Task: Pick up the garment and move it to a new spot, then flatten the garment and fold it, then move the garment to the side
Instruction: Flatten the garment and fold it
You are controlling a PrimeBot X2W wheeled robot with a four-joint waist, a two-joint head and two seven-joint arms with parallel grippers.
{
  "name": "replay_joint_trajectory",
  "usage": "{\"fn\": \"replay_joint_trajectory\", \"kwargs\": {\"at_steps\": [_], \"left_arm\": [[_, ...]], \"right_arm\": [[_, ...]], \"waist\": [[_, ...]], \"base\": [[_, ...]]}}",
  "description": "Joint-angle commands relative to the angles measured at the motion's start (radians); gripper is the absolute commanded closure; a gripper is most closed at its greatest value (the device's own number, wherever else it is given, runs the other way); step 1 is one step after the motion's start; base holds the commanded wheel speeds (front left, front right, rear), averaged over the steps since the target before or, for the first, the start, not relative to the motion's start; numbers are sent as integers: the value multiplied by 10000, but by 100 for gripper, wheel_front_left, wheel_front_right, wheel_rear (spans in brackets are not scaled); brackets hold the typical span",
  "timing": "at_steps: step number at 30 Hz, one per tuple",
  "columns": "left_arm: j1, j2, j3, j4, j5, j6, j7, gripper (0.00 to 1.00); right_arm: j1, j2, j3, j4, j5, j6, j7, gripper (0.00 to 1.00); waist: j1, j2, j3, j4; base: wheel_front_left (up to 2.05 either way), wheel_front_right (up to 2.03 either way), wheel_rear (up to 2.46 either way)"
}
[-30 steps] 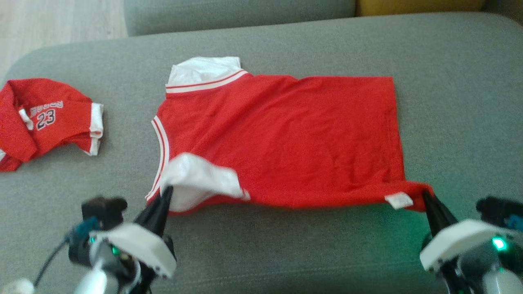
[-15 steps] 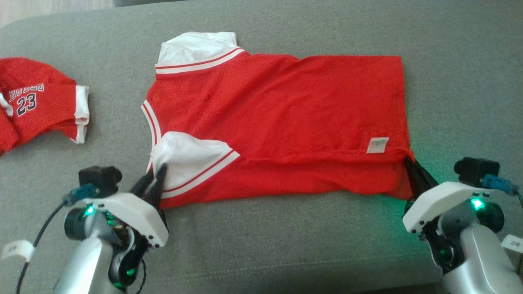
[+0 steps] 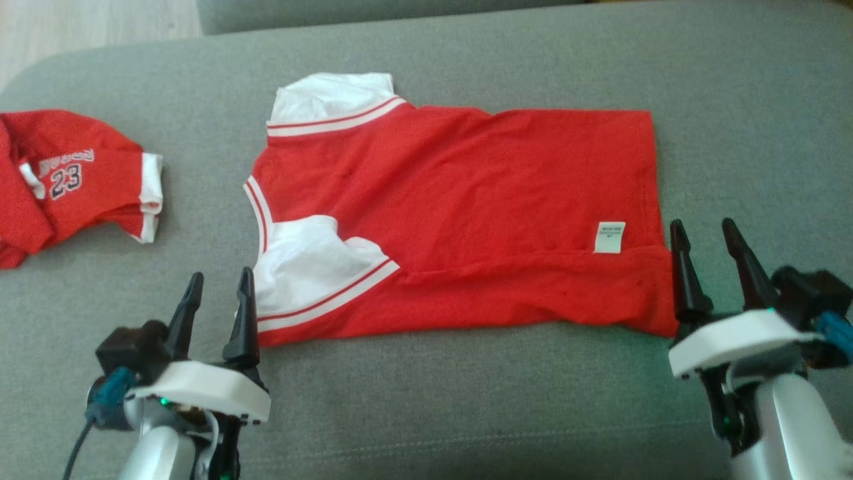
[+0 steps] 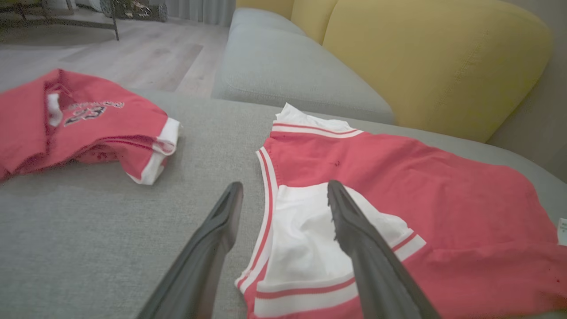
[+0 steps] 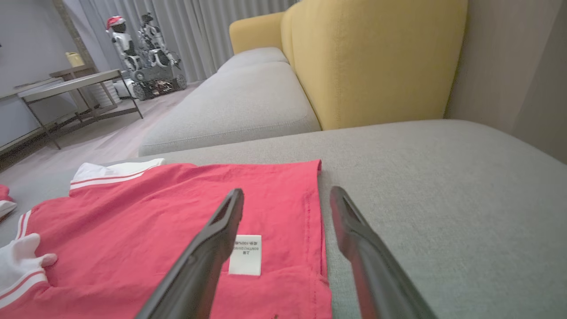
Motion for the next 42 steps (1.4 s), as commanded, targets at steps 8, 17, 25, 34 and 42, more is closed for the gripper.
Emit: {"fn": "replay_joint_trajectory", "kwargs": {"at_steps": [8,17,25,34,42], "left_arm": [[699,-11,317,-1197,937,389,-441,0],[1237,25,225,-1158,1257,538,-454,0],[1194,58,186,-1127,1236,588,-432,0],[805,59,-6,-1021,1171,435,-285,0],[-634,-23,-451,444,790,-281,860,0]], "right_arm": [[1094,171,-74,-1207,-855,-7,-229,0],[1680,262,-53,-1620,-796,-7,-27,0],[1694,272,80,-1744,-600,-7,41,0],[1579,274,182,-1691,-464,-7,164,0],[1262,274,48,-1017,-696,-7,1282,0]], "waist": [[0,0,-633,99],[0,0,-894,36],[0,0,-936,35],[0,0,-702,187],[0,0,165,376]], "base": [[0,0,0],[0,0,0],[0,0,0],[0,0,0],[0,0,0]]}}
